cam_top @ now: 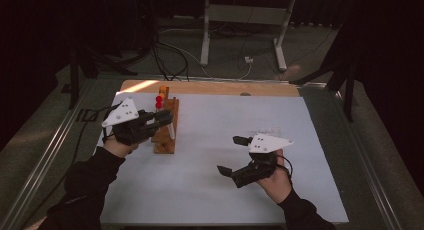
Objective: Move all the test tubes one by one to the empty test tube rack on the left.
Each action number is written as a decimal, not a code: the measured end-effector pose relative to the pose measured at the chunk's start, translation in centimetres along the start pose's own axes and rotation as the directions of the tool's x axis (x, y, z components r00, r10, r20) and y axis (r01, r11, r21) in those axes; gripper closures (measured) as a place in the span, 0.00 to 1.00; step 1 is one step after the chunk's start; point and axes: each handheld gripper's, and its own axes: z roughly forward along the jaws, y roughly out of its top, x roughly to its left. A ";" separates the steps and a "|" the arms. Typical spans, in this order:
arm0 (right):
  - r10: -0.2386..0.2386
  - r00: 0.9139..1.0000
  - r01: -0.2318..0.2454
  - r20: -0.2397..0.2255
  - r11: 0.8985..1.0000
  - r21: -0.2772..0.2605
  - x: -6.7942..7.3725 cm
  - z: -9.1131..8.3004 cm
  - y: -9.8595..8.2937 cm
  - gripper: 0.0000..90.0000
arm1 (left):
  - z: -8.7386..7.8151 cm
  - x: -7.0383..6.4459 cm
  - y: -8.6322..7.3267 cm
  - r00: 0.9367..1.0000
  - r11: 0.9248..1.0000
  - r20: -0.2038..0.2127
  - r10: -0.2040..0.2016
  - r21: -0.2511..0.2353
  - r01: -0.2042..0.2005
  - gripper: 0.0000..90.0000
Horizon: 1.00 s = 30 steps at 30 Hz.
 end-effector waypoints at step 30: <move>0.003 0.999 -0.001 0.036 0.999 -0.041 0.1 -1.3 -0.5 0.00 | 0.5 4.9 -5.6 0.980 0.990 -0.160 -0.121 0.050 0.130 0.86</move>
